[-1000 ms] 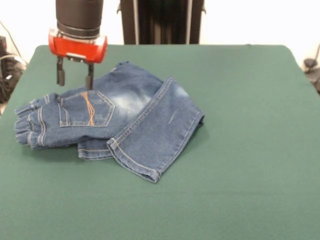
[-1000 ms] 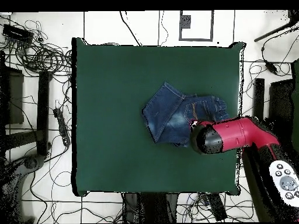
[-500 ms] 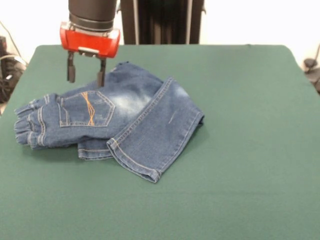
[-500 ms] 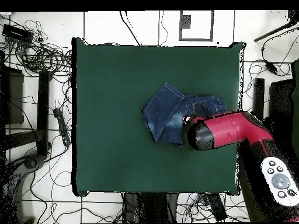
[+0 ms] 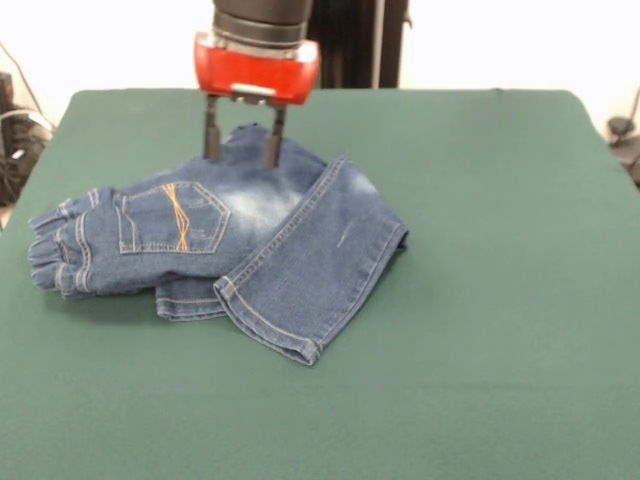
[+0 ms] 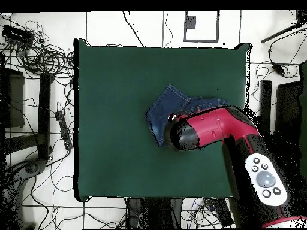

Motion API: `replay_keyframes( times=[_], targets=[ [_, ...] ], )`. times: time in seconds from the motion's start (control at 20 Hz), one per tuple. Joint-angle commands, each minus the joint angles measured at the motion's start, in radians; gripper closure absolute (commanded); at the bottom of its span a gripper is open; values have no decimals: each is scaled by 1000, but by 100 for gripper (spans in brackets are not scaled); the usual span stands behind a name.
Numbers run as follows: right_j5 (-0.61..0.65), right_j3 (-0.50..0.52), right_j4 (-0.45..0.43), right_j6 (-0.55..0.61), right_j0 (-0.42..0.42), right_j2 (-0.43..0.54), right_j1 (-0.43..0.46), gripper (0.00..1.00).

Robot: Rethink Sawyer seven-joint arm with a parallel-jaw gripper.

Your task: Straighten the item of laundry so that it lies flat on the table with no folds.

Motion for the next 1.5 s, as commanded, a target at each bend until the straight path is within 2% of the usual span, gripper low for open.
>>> replay_keyframes(
  times=[0.05,0.25,0.5,1.0,1.35,1.5],
  targets=[
    [115,92,55,-110,70,11,16,0],
    [78,93,37,-102,76,-7,34,0],
    [-53,114,-38,-80,43,-38,97,0],
    [-110,90,-137,-47,64,-109,191,0],
    [-80,66,-121,-91,68,-96,209,0],
    [-44,61,-96,-108,82,-84,182,0]
  ],
)
